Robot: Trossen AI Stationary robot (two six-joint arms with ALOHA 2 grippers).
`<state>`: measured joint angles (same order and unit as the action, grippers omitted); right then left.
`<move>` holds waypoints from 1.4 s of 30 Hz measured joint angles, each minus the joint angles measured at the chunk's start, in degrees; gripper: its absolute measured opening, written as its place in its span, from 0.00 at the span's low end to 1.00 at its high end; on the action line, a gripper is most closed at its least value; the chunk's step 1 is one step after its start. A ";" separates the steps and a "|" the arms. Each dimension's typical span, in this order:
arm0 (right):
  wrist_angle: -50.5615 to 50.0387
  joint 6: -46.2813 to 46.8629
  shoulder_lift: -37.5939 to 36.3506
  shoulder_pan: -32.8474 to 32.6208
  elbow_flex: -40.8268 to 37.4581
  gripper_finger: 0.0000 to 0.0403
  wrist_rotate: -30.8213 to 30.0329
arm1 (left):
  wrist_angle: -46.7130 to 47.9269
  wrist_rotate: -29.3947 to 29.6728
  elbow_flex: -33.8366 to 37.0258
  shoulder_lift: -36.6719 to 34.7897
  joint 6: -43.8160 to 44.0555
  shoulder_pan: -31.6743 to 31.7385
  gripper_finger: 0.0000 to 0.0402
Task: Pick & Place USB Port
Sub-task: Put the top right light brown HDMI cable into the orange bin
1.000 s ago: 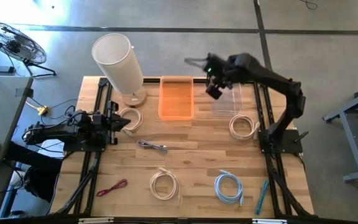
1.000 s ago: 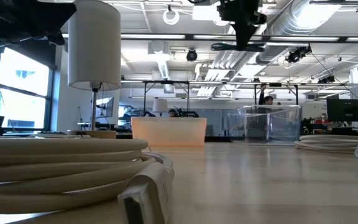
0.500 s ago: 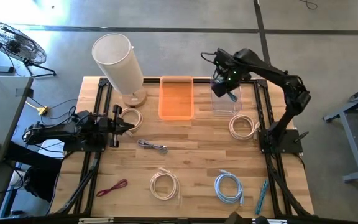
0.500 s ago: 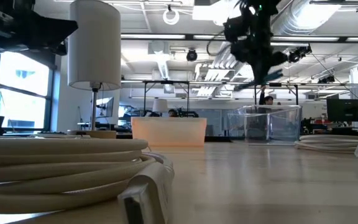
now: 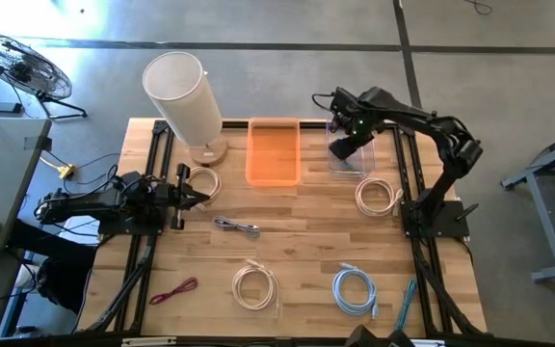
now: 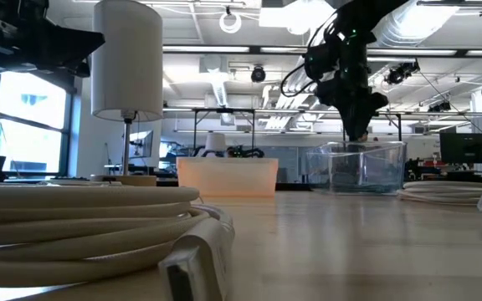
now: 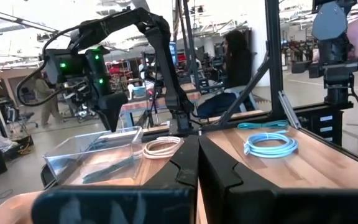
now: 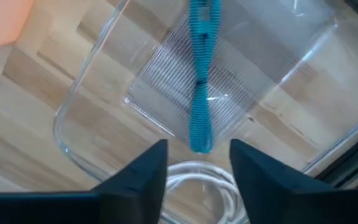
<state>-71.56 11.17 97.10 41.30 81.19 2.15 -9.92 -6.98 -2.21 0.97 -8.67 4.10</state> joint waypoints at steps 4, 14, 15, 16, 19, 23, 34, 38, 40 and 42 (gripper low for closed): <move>-0.43 -2.28 0.00 -0.03 0.03 0.55 0.81 | 0.00 0.02 0.01 0.02 0.00 0.02 0.00; -6.05 -9.60 -4.22 -0.22 3.97 0.58 1.83 | 1.54 0.31 0.01 0.01 0.01 0.00 0.00; -6.40 -9.93 -5.25 -0.52 4.43 0.58 2.38 | 1.79 0.71 0.02 0.02 0.01 0.02 0.00; -6.82 -10.02 -6.31 -0.90 4.77 0.59 2.57 | 2.22 1.30 0.02 0.01 0.01 -0.01 0.00; -8.99 -10.11 -10.04 -2.45 5.61 0.59 2.78 | 3.43 3.26 0.00 0.00 0.00 0.02 0.00; -11.93 -9.88 -15.85 -5.70 5.68 0.59 4.66 | 4.12 5.12 0.02 0.02 0.00 0.01 0.00; -13.34 -2.54 -30.46 -21.99 -1.77 0.59 5.87 | 4.05 6.42 0.02 0.02 0.00 0.02 0.00; -11.24 1.72 -34.11 -27.44 -11.67 0.59 5.66 | 4.05 6.51 0.02 0.02 0.00 0.01 0.00; -8.19 3.12 -35.51 -29.38 -18.21 0.59 5.49 | 4.05 6.51 0.02 0.02 0.00 0.02 0.00; -3.74 3.40 -36.11 -30.61 -24.53 0.59 4.01 | 4.05 6.51 0.01 0.02 0.02 0.00 0.00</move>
<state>-75.30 14.57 60.99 10.69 56.66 6.16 -5.87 -0.47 -2.21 0.99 -8.64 4.10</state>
